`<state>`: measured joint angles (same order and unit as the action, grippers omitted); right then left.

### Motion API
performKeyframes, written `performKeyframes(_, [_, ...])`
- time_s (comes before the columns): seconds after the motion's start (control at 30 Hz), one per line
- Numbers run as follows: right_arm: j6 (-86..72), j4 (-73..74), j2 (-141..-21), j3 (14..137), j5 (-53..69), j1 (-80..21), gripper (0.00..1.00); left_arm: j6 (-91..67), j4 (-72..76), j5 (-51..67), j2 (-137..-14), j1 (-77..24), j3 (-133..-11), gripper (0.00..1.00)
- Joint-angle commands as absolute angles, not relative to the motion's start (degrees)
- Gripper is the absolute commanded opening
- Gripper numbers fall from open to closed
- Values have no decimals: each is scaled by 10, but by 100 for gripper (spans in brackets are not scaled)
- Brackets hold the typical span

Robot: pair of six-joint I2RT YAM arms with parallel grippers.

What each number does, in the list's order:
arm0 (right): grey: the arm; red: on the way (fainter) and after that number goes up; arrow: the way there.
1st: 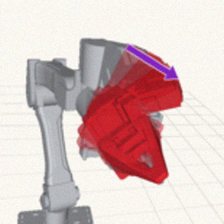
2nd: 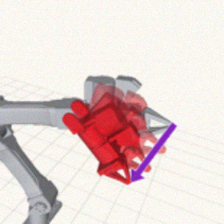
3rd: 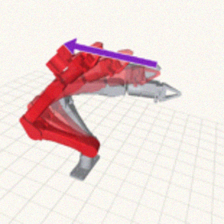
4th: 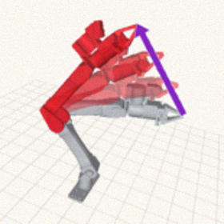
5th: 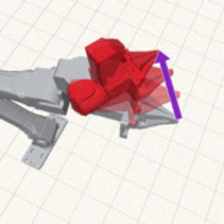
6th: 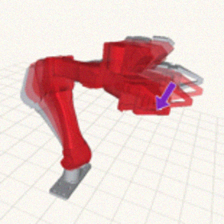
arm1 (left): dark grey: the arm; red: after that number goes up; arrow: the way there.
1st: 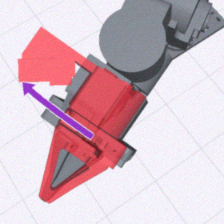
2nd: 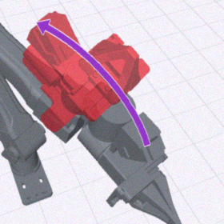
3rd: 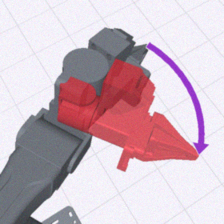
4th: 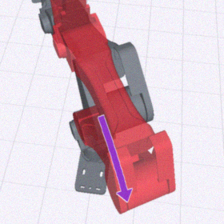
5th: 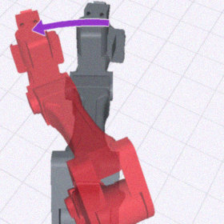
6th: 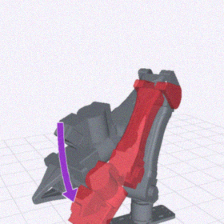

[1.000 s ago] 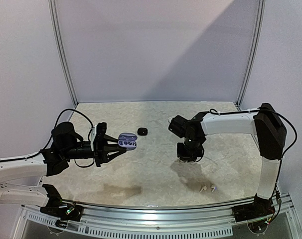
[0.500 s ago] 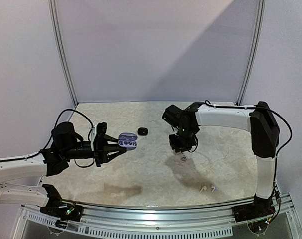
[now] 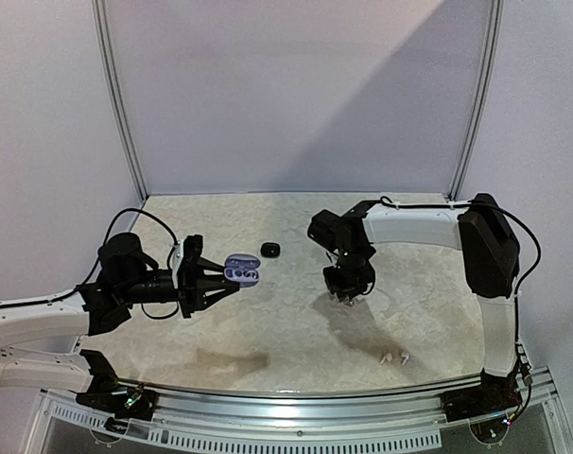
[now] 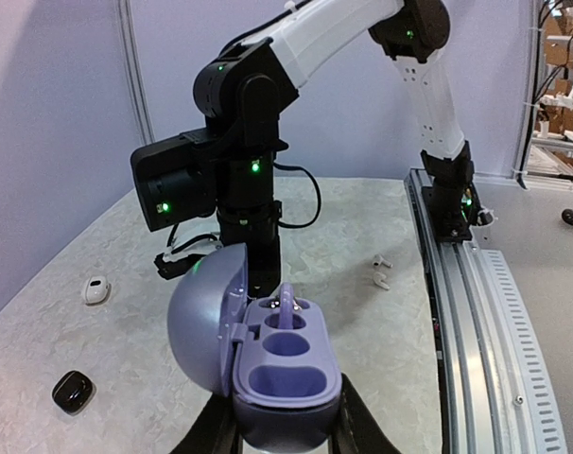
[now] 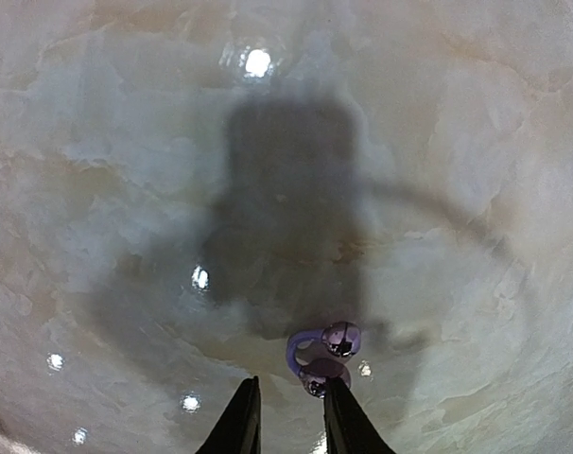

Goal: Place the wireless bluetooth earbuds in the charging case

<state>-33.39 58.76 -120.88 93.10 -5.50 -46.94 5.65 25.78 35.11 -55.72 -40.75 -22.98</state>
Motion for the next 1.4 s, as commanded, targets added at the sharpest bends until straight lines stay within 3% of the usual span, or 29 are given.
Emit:
performKeyframes(0.0, [-324,603,-1223,942,-68,-458,24,64,258,352,-549,-411,-223,0])
performKeyframes(0.57, [-305,583,-1211,943,-57,-434,22,67,253,352,-549,-411,-226,0])
performKeyframes(0.97, [-90,556,-1238,970,32,-415,28,73,246,353,-547,-411,-228,0])
performKeyframes(1.37, [-115,568,-1286,962,29,-398,4,78,239,351,-541,-411,-228,0])
